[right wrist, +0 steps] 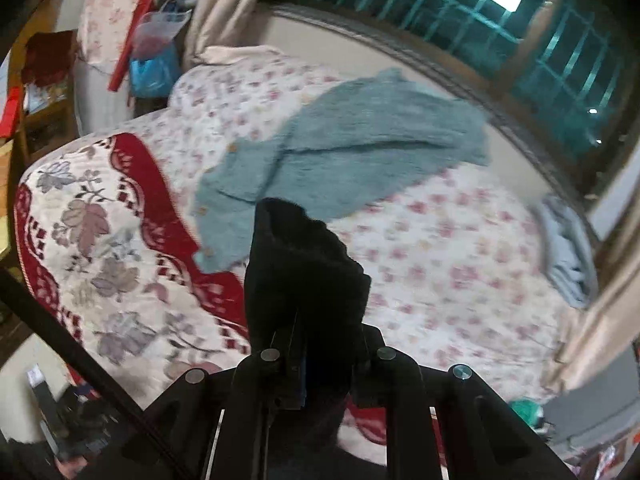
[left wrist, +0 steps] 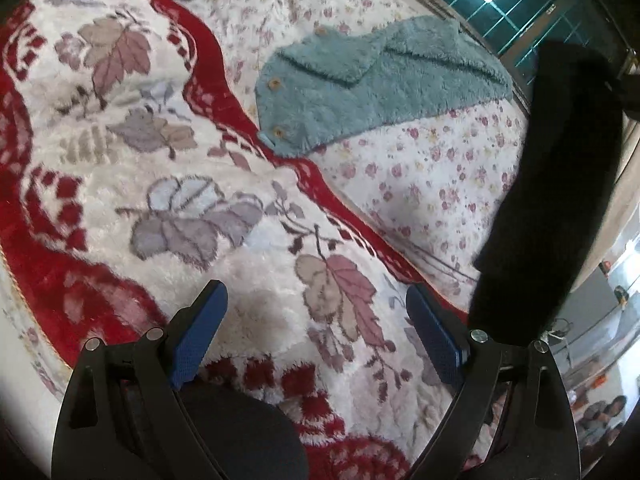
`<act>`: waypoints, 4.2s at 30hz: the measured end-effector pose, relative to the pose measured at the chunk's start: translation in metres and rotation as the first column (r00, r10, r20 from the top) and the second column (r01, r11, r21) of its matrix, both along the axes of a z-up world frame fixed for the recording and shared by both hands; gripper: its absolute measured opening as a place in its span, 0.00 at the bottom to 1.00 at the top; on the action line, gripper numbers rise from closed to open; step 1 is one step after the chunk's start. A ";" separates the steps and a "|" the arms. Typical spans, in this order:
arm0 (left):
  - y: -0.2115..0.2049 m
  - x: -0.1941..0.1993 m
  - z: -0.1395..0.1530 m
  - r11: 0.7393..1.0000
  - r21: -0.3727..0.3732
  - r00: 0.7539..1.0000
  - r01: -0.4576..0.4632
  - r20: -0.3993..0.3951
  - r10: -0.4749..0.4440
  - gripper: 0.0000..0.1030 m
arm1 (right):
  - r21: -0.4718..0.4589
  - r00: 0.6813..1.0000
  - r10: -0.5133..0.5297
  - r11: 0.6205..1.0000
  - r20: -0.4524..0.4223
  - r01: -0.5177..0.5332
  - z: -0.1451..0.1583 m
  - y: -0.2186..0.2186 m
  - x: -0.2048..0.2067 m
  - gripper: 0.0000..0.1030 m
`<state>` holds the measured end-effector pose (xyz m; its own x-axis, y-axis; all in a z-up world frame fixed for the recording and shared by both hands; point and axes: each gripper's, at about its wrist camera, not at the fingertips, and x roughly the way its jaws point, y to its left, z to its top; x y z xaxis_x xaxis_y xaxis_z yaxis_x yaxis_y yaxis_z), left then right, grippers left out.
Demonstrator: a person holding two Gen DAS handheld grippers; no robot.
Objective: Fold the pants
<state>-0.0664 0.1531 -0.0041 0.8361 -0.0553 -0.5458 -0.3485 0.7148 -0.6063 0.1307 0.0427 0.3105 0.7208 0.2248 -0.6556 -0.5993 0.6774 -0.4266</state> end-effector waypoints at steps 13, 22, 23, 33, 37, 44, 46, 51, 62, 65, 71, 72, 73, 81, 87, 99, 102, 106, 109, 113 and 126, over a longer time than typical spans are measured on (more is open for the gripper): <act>0.019 -0.011 -0.008 0.994 -0.086 0.998 -0.063 0.006 0.064 0.88 | -0.033 0.963 0.198 0.978 -0.182 -0.207 -0.100 0.131 -0.017 0.13; 0.026 -0.035 -0.004 0.983 -0.064 0.984 -0.174 0.019 0.176 0.88 | 0.048 0.881 0.233 0.971 -0.412 -0.234 -0.193 0.194 -0.020 0.14; 0.029 -0.048 -0.004 0.971 -0.064 0.972 -0.231 0.023 0.233 0.88 | 0.045 0.866 0.245 0.967 -0.436 -0.251 -0.202 0.201 -0.026 0.14; 0.045 -0.084 -0.022 0.923 -0.124 0.931 -0.365 -0.053 0.362 0.88 | -0.005 0.725 0.301 0.922 -0.619 -0.387 -0.299 0.243 -0.067 0.45; 0.046 -0.082 -0.027 0.920 -0.138 0.930 -0.367 -0.075 0.360 0.88 | 0.087 0.699 0.357 0.916 -0.620 -0.392 -0.277 0.230 -0.069 0.45; 0.054 -0.069 -0.036 0.911 -0.189 0.928 -0.367 -0.144 0.344 0.88 | 0.264 0.785 0.302 0.947 -0.541 -0.182 -0.205 0.113 -0.010 0.46; 0.057 -0.058 -0.038 0.914 -0.202 0.931 -0.351 -0.179 0.318 0.88 | 0.298 0.797 0.261 0.948 -0.545 -0.107 -0.202 0.056 0.008 0.46; 0.068 -0.014 -0.035 0.942 -0.185 0.943 -0.281 -0.238 0.234 0.88 | 0.446 0.801 0.165 0.884 -0.576 0.139 -0.213 -0.128 0.039 0.46; 0.100 0.029 -0.060 0.916 -0.315 0.936 -0.248 -0.320 0.144 0.88 | 0.602 0.702 -0.035 0.486 -0.711 0.634 -0.320 -0.399 0.046 0.52; 0.109 0.031 -0.068 0.899 -0.372 0.942 -0.231 -0.318 0.111 0.88 | 0.596 0.620 0.027 0.313 -0.784 0.740 -0.357 -0.413 0.057 0.52; 0.120 0.028 -0.073 0.863 -0.455 0.953 -0.219 -0.288 0.091 0.88 | 0.586 0.560 0.185 0.153 -0.808 0.795 -0.406 -0.405 0.063 0.47; 0.123 0.027 -0.075 0.851 -0.479 0.955 -0.217 -0.283 0.084 0.88 | 0.588 0.564 0.174 0.151 -0.807 0.795 -0.406 -0.405 0.062 0.48; 0.125 0.026 -0.077 0.842 -0.495 0.956 -0.216 -0.281 0.080 0.88 | 0.597 0.572 0.180 0.154 -0.800 0.787 -0.401 -0.404 0.063 0.49; 0.147 0.031 -0.089 0.745 -0.628 0.955 -0.225 -0.294 0.040 0.90 | 0.600 0.574 0.185 0.148 -0.798 0.786 -0.411 -0.409 0.065 0.48; 0.151 0.040 -0.075 0.712 -0.688 0.983 -0.138 -0.180 0.016 0.90 | 0.607 0.584 0.169 0.175 -0.794 0.775 -0.413 -0.409 0.063 0.48; 0.154 0.026 -0.079 0.657 -0.754 0.996 -0.030 -0.074 -0.039 0.90 | 0.609 0.587 0.162 0.192 -0.793 0.770 -0.413 -0.408 0.064 0.48; 0.152 0.003 -0.073 0.625 -0.781 0.998 -0.013 -0.053 -0.045 0.90 | 0.609 0.587 0.161 0.195 -0.793 0.769 -0.413 -0.407 0.065 0.48; 0.145 0.001 -0.053 0.618 -0.785 0.998 0.044 0.005 -0.065 0.90 | 0.607 0.588 0.150 0.207 -0.795 0.767 -0.412 -0.406 0.065 0.48; 0.141 0.017 -0.043 0.632 -0.770 0.995 0.090 0.037 -0.096 0.90 | 0.607 0.588 0.148 0.216 -0.795 0.765 -0.412 -0.406 0.064 0.48; 0.136 0.039 -0.056 0.631 -0.773 0.993 0.066 -0.009 -0.114 0.90 | 0.608 0.591 0.144 0.221 -0.793 0.762 -0.411 -0.405 0.063 0.48; 0.148 0.060 -0.073 0.725 -0.689 0.996 0.002 -0.067 -0.066 0.85 | 0.609 0.593 0.141 0.227 -0.793 0.760 -0.411 -0.405 0.064 0.48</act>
